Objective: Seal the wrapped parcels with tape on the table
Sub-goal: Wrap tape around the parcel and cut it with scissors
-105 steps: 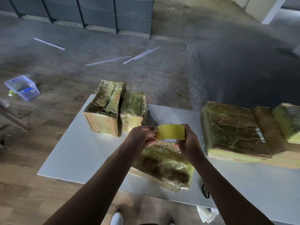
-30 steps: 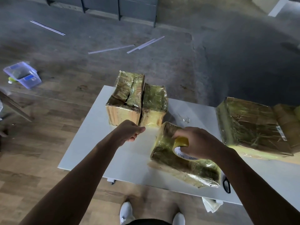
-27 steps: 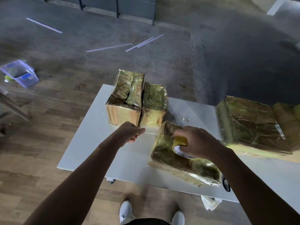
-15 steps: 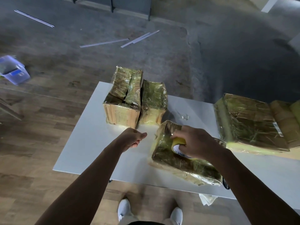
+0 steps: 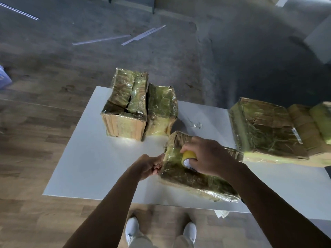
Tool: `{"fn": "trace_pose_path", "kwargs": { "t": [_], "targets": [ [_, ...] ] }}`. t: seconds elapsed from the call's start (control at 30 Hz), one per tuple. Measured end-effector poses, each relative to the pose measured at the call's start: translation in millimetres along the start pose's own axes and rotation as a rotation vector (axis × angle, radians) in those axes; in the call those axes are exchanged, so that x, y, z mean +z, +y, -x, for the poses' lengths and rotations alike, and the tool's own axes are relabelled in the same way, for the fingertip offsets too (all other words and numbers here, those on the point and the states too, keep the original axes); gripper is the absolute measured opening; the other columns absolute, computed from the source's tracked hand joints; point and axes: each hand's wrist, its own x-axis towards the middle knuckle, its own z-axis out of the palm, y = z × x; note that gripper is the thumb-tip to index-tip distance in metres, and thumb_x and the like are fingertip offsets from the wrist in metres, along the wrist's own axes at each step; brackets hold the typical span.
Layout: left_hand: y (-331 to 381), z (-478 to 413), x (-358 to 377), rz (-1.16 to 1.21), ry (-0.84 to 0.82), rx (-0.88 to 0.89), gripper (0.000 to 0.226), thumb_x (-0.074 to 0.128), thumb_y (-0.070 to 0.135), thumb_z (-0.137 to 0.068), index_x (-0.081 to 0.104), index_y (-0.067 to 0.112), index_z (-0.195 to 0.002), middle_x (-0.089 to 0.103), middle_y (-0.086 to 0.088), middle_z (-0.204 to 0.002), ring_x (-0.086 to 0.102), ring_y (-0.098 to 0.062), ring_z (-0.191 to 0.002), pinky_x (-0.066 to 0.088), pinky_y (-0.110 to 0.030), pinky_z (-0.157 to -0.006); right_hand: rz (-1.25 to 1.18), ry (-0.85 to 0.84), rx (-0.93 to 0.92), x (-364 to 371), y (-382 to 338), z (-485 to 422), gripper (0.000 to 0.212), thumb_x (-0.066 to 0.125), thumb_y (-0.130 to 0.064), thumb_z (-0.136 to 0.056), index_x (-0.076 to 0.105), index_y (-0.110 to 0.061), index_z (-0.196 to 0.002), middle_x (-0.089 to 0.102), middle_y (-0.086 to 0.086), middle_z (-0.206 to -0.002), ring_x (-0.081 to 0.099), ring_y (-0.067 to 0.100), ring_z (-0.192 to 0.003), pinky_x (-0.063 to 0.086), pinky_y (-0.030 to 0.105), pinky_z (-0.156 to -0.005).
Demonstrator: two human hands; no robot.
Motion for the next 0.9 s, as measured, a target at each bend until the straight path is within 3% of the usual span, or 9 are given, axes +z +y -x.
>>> {"fn": "trace_pose_path", "kwargs": {
  "t": [0.13,0.27,0.37,0.43,0.47,0.57,0.67,0.8,0.9],
  "targets": [
    [-5,-1,1,-0.172,0.007,-0.066,0.035,0.066,0.033,-0.090,0.059,-0.001,-0.090,0.050,-0.011,-0.081,0.044,-0.017,-0.069,0.041,-0.023,-0.050,0.023,-0.001,0.001,0,-1,-2,0.032,0.060,-0.029,-0.083,0.062,-0.034,-0.115,0.055,-0.005,-0.106,0.054,0.019,-0.091,0.036,0.025,-0.073],
    [-5,-1,3,-0.136,-0.008,-0.077,0.014,0.061,0.011,-0.092,0.059,-0.003,-0.093,0.056,-0.013,-0.084,0.050,-0.020,-0.073,0.044,-0.026,-0.060,0.022,-0.001,-0.008,-1,0,-1,0.032,0.060,-0.028,-0.084,0.062,-0.033,-0.115,0.055,-0.004,-0.109,0.053,0.018,-0.092,0.036,0.025,-0.073],
    [3,10,8,-0.352,0.247,0.125,0.007,0.061,-0.004,-0.085,0.064,-0.003,-0.079,0.058,-0.009,-0.069,0.053,-0.019,-0.061,0.045,-0.026,-0.055,0.022,0.002,-0.013,-1,1,0,0.032,0.059,-0.028,-0.084,0.061,-0.034,-0.116,0.055,-0.004,-0.110,0.054,0.018,-0.093,0.034,0.025,-0.074],
    [12,22,19,-0.429,0.405,0.329,0.028,0.055,-0.001,-0.085,0.053,0.008,-0.059,0.049,-0.002,-0.057,0.046,-0.017,-0.054,0.039,-0.027,-0.053,0.032,0.001,-0.032,-2,2,-1,0.035,0.059,-0.027,-0.085,0.059,-0.034,-0.120,0.055,-0.004,-0.113,0.054,0.019,-0.098,0.035,0.025,-0.075],
    [17,30,27,-0.474,0.440,0.430,0.030,0.053,0.004,-0.088,0.049,0.009,-0.059,0.047,-0.002,-0.057,0.045,-0.017,-0.056,0.037,-0.029,-0.054,0.024,0.009,-0.047,-2,3,-1,0.039,0.059,-0.026,-0.085,0.057,-0.033,-0.123,0.054,-0.003,-0.115,0.053,0.019,-0.102,0.035,0.025,-0.076],
    [29,51,58,-0.593,0.447,0.595,0.022,0.050,0.019,-0.095,0.058,0.004,-0.082,0.059,-0.003,-0.080,0.056,-0.021,-0.076,0.041,-0.029,-0.065,-0.078,0.038,-0.094,-2,10,3,0.056,0.061,-0.019,-0.083,0.046,-0.034,-0.135,0.051,-0.003,-0.123,0.050,0.017,-0.110,0.040,0.027,-0.082],
    [22,56,77,-0.863,0.534,0.639,0.024,0.039,0.016,-0.101,0.057,0.001,-0.106,0.057,-0.010,-0.103,0.052,-0.025,-0.097,0.042,-0.032,-0.085,-0.168,0.078,-0.160,0,23,16,0.059,0.061,-0.017,-0.082,0.041,-0.038,-0.133,0.051,-0.006,-0.127,0.048,0.013,-0.113,0.046,0.032,-0.087],
    [15,59,82,-0.963,0.596,0.619,0.026,0.034,0.018,-0.103,0.056,0.005,-0.105,0.058,-0.011,-0.105,0.048,-0.024,-0.094,0.041,-0.030,-0.077,-0.383,0.114,-0.177,12,47,33,0.064,0.067,-0.014,-0.081,0.040,-0.048,-0.128,0.047,-0.018,-0.131,0.046,0.005,-0.115,0.042,0.021,-0.089],
    [25,71,85,-1.012,0.544,0.577,0.032,0.037,0.028,-0.103,0.060,0.006,-0.107,0.056,-0.013,-0.104,0.049,-0.027,-0.100,0.043,-0.039,-0.081,-0.525,0.146,-0.204,26,54,34,0.074,0.069,-0.012,-0.082,0.033,-0.050,-0.135,0.040,-0.023,-0.136,0.039,-0.003,-0.125,0.034,0.013,-0.098]
  ]
}}
